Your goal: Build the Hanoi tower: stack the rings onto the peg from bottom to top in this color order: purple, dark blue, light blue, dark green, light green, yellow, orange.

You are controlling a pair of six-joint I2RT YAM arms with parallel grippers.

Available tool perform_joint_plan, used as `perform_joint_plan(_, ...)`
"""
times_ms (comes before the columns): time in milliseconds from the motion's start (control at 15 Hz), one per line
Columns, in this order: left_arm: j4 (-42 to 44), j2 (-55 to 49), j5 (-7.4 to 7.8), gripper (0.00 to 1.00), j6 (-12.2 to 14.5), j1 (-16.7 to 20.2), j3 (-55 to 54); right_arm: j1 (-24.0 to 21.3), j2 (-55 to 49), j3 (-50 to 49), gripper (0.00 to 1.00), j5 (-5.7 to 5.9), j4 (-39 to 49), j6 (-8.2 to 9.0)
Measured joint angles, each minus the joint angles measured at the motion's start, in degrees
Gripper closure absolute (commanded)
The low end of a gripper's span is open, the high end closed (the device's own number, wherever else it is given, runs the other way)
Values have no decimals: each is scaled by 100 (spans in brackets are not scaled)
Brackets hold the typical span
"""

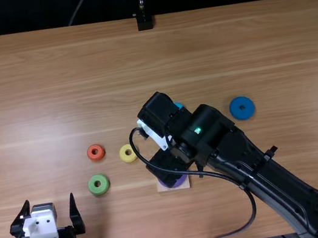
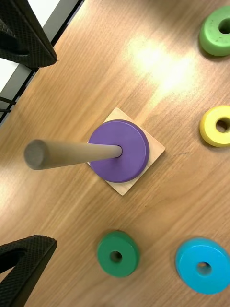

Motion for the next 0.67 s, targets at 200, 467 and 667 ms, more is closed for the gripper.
perform_joint_plan(200,2,0,-2,0,2,0,0,0,-2,-2,0,0,343,-2)
perform_joint_plan(467,4,0,-2,0,-2,0,0,-39,0,37,0,0,1001,0)
perform_joint_plan(667,4,0,-2,0,-2,0,0,-588,0,37,0,-2,1005,219)
